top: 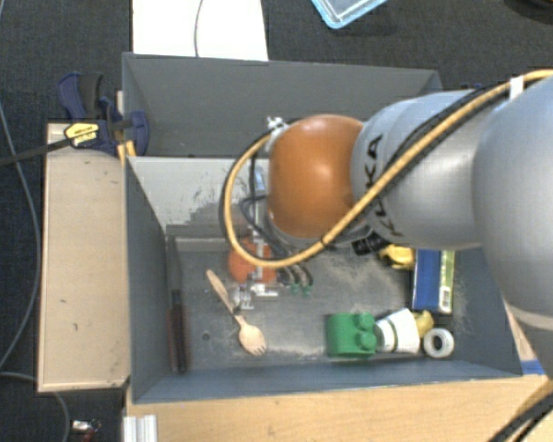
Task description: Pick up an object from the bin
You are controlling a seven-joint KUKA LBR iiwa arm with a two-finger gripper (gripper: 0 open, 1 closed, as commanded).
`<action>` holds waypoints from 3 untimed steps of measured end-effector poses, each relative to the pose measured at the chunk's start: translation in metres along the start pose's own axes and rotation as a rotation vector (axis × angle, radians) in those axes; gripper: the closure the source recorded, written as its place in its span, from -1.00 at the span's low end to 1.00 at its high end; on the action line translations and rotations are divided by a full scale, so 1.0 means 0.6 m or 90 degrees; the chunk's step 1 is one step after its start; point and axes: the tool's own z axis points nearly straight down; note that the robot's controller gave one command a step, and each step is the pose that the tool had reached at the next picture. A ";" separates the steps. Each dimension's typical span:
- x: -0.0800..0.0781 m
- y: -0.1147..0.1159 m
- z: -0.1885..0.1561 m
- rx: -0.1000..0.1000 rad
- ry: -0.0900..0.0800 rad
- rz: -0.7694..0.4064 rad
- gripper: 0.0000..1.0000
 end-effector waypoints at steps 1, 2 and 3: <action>-0.033 -0.072 -0.109 0.004 0.004 0.136 -1.00; -0.025 -0.091 -0.088 0.001 0.004 0.076 -1.00; -0.065 -0.080 -0.092 0.002 0.000 0.196 -1.00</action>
Offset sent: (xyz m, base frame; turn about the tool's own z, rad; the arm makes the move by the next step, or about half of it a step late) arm 0.0067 -0.0640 0.0151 0.0339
